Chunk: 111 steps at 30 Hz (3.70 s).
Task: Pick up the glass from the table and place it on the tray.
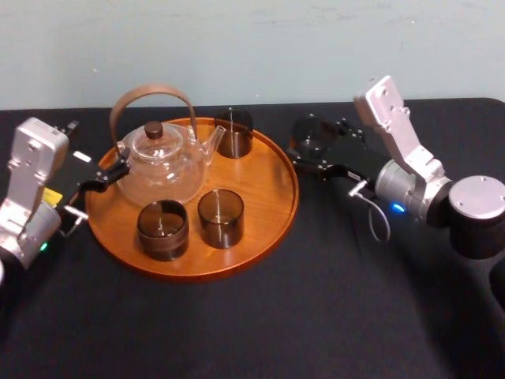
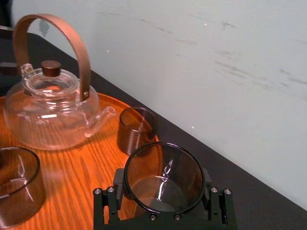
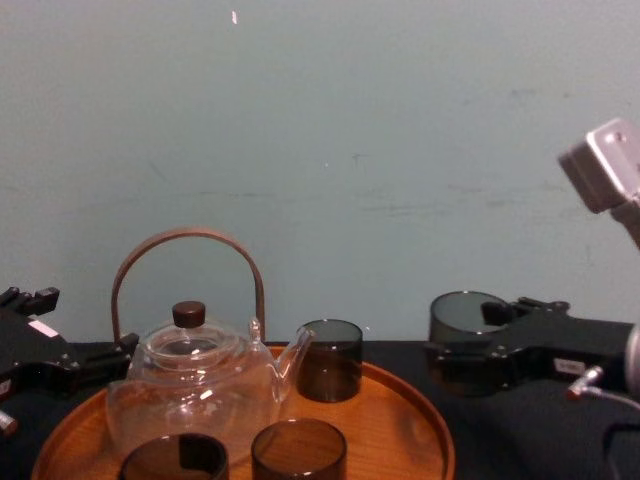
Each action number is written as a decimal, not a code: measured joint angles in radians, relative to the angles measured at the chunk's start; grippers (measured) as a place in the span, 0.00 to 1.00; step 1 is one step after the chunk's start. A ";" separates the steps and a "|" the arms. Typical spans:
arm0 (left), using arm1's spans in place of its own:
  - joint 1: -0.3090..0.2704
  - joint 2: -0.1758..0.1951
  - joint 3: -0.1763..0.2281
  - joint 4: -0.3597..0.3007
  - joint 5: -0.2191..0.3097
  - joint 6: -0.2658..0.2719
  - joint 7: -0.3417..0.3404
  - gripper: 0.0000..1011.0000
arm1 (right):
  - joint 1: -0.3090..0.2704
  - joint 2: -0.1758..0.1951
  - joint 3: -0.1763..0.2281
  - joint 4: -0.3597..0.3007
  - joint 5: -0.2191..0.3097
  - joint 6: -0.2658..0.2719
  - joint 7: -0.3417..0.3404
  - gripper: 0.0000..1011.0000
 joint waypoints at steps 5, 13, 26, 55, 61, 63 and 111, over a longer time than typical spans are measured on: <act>0.000 0.000 0.000 0.000 0.000 0.000 0.000 1.00 | 0.021 -0.016 -0.023 0.019 -0.008 -0.002 0.004 0.92; 0.000 0.000 0.000 0.000 0.000 0.000 0.000 1.00 | 0.062 -0.047 -0.048 0.084 -0.018 -0.020 0.005 0.92; 0.000 0.000 0.000 0.000 0.000 0.000 0.000 1.00 | 0.121 -0.105 -0.086 0.196 -0.037 -0.047 0.010 0.92; 0.000 0.000 0.000 0.000 0.000 0.000 0.000 1.00 | 0.136 -0.144 -0.117 0.271 -0.063 -0.050 0.013 0.92; 0.000 0.000 0.000 0.000 0.000 0.000 0.000 1.00 | 0.138 -0.148 -0.118 0.279 -0.066 -0.050 0.013 0.92; 0.000 0.000 0.000 0.000 0.000 0.000 0.000 1.00 | 0.139 -0.149 -0.119 0.282 -0.067 -0.049 0.013 0.92; 0.000 0.000 0.000 0.000 0.000 0.000 0.000 1.00 | 0.054 -0.077 -0.109 0.155 -0.047 0.037 0.036 0.99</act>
